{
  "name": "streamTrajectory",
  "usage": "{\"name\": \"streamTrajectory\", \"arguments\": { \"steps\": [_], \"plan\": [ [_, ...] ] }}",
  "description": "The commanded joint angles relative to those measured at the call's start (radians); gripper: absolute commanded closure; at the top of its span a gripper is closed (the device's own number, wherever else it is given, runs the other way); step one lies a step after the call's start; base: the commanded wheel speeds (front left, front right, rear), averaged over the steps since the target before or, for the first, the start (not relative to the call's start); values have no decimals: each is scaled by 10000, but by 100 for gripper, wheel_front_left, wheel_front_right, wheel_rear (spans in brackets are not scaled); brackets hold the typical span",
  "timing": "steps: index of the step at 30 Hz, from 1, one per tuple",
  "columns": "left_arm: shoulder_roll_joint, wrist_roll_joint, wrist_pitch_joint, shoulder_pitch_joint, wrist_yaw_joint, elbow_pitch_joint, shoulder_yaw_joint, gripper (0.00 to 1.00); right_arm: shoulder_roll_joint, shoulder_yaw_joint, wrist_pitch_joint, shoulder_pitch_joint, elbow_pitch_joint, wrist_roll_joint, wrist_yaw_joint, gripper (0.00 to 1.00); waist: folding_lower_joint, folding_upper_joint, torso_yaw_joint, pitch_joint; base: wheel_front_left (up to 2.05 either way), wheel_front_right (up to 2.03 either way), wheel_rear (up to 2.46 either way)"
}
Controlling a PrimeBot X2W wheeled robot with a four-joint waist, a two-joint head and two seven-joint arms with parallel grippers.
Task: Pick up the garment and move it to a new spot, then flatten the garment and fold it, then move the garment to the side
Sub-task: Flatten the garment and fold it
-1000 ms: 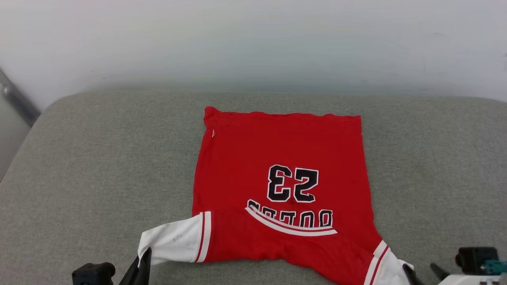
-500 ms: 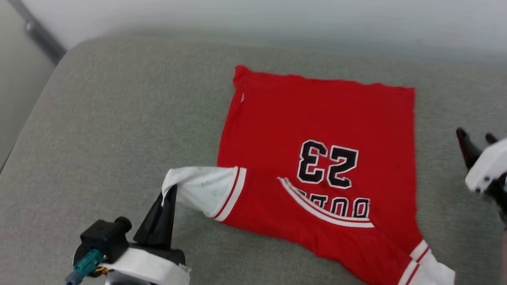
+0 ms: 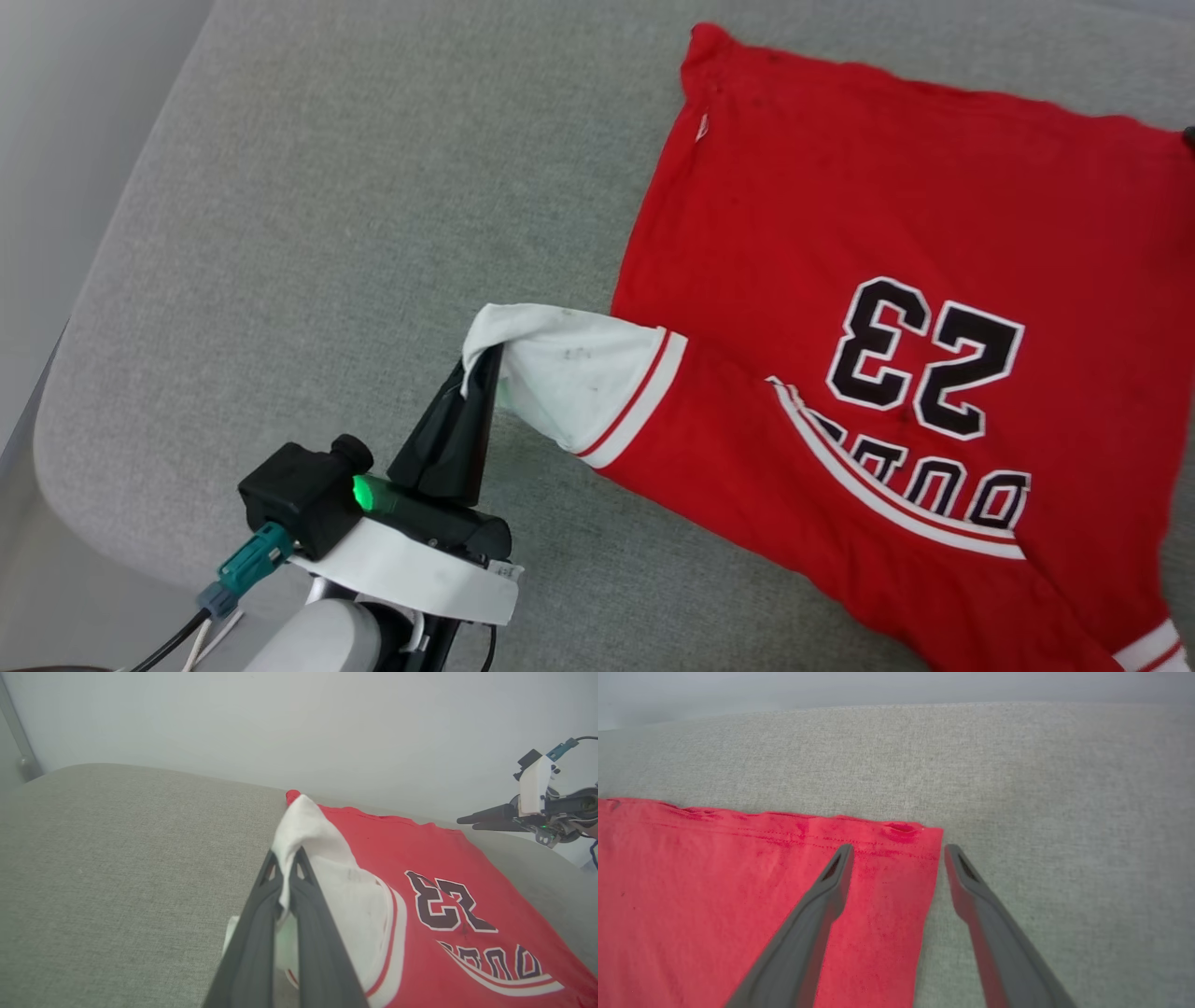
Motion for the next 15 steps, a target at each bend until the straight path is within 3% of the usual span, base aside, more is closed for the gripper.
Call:
{"name": "streamTrajectory", "arguments": {
  "steps": [1,9,10,12,15],
  "plan": [
    [-92,95,-62,-148,-93,40,17,100,-77,-50,68,-228,139,-169,-3,0,-3,0,443,520,0,0,0],
    [-504,406,-69,-188,-536,373,229,100,309,-1229,1698,-424,1523,-1241,-13,0,-3,0,531,844,0,0,0],
    [-554,447,-68,-197,-589,438,245,100,407,-1432,1948,-380,1648,-1394,-13,55,-3,0,525,823,0,0,0],
    [-663,544,-61,-190,-669,559,266,100,616,-1689,2238,-373,1686,-1674,-11,100,-3,0,517,764,0,0,0],
    [-798,634,-60,-159,-800,685,304,100,789,-1885,2432,-609,1501,-1947,-7,100,-3,0,509,693,0,0,0]
  ]
}}
